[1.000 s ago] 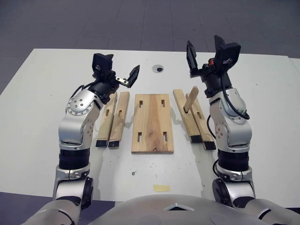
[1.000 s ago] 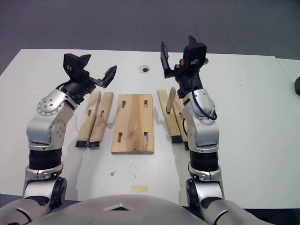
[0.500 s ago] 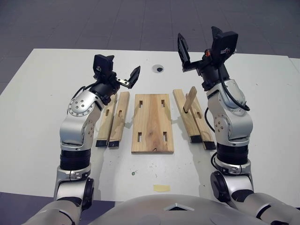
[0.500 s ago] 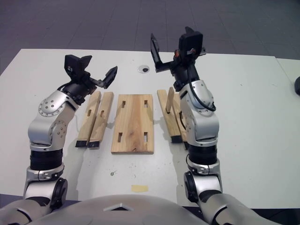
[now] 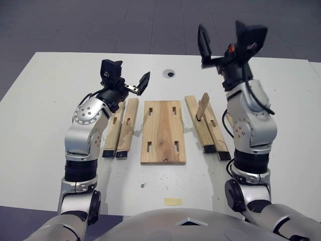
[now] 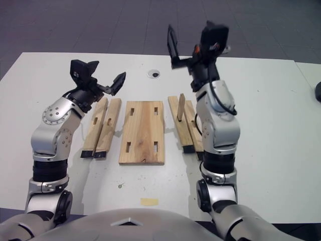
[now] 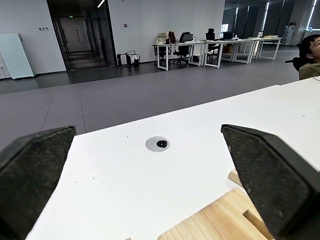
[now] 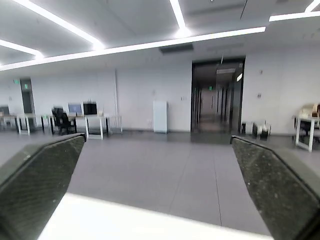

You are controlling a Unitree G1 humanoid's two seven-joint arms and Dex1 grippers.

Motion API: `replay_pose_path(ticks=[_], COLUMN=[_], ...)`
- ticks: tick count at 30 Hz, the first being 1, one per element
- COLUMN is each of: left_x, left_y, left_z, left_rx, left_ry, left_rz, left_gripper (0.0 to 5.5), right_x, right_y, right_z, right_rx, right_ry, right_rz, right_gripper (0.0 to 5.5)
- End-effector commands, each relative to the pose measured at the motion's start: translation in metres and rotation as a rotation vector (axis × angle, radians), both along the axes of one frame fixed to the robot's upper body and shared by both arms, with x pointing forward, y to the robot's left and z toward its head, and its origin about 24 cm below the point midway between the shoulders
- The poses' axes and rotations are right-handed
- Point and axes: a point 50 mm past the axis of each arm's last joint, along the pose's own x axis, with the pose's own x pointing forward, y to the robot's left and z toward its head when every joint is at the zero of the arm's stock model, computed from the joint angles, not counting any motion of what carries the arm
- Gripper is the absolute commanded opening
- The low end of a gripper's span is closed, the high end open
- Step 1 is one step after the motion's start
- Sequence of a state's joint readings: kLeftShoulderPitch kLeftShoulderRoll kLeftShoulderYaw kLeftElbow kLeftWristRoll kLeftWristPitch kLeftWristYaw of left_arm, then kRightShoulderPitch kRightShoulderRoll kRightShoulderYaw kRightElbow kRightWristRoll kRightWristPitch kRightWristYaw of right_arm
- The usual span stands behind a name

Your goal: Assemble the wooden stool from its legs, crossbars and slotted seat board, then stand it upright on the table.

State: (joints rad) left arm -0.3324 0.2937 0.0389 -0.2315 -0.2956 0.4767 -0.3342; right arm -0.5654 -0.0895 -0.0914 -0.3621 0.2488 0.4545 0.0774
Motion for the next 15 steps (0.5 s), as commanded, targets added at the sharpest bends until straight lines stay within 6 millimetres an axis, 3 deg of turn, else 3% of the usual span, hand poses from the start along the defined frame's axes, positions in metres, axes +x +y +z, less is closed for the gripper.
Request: replay_pose_path(ticks=[1, 3, 7, 8, 10, 15], left_x=[0.000, 0.000, -0.002, -0.002, -0.002, -0.001], left_y=[0.002, 0.001, 0.002, 0.003, 0.004, -0.001], left_z=[0.002, 0.001, -0.002, -0.002, -0.001, -0.003], left_rx=[0.015, 0.014, 0.016, 0.017, 0.019, 0.014], left_ry=[-0.014, -0.010, 0.001, 0.002, 0.003, 0.015], left_rz=[0.015, 0.015, 0.019, 0.021, 0.029, 0.004], left_gripper=[5.40, 5.40, 5.40, 5.40, 5.40, 5.40], right_x=[-0.002, 0.001, -0.003, -0.007, -0.009, -0.003], right_y=[0.007, 0.012, 0.004, 0.003, -0.001, -0.003], right_z=[0.006, -0.029, -0.139, -0.157, -0.169, -0.139], right_rx=[0.008, -0.004, -0.081, -0.099, -0.113, -0.057], right_ry=[0.008, 0.158, 0.598, 0.664, 0.698, 0.558], right_rz=[0.033, 0.054, 0.058, 0.066, 0.067, 0.044], right_gripper=[5.39, 5.39, 5.39, 5.39, 5.39, 5.39])
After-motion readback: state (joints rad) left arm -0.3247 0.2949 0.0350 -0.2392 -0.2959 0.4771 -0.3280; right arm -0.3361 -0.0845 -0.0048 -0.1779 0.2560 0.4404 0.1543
